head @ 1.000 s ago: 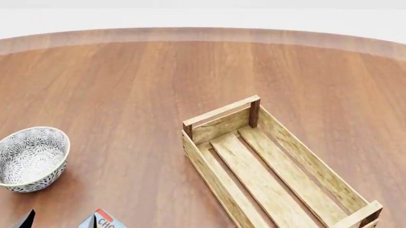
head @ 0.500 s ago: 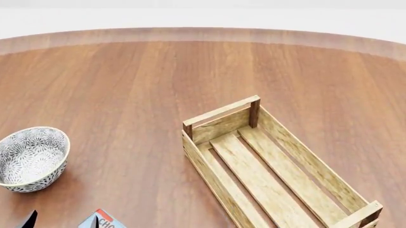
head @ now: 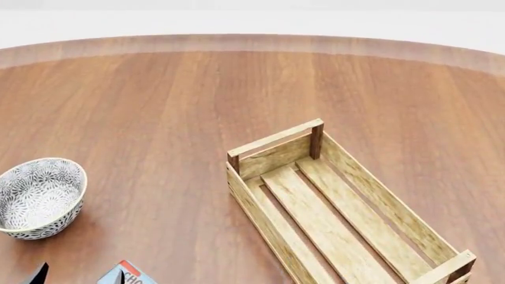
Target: Pick up the chocolate pudding and put it in the tray.
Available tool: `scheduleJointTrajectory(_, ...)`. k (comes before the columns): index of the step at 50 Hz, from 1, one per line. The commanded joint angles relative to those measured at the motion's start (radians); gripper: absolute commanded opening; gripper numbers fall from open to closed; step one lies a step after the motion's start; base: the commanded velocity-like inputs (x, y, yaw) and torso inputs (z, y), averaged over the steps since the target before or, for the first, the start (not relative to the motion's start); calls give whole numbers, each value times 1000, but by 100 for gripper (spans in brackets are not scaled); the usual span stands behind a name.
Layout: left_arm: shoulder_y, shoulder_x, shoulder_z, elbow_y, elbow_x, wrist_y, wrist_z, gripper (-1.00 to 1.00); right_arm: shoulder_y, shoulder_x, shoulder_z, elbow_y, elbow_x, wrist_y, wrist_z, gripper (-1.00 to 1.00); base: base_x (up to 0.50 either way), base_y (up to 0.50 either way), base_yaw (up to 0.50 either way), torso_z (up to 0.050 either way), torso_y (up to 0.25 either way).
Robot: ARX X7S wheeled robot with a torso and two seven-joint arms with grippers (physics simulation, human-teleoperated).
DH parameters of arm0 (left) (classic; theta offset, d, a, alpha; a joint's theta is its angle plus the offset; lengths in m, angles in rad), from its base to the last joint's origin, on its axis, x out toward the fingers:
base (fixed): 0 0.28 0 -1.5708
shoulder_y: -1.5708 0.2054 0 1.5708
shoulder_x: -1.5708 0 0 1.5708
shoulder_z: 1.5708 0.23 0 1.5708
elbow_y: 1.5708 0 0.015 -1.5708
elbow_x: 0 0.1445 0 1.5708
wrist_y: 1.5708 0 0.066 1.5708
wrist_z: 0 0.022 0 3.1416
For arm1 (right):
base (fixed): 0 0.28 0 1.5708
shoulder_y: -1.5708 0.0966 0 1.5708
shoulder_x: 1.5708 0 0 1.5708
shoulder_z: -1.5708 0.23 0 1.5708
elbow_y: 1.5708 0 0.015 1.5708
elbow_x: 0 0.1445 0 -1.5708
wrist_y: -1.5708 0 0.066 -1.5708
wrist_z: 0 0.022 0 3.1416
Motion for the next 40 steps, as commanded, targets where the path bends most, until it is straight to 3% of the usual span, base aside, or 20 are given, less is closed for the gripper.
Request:
scheduleJointTrajectory(1, -3, -7, 13, -9, -5, 7, -6, 100, 81, -48, -51, 71, -20, 11, -20, 100, 0, 0, 0, 0, 0)
scheduleJointTrajectory(10, -2, -15, 18, -4, -10, 8, -13, 100, 89, -49, -50, 70, -4, 25, -18, 100, 0, 0, 0, 0, 0)
scheduleJointTrajectory(40, -10, -22, 38, -14, -12, 15, -30, 100, 211, -117, -56, 381, 39, -79, -38, 100, 0, 0, 0, 0, 0)
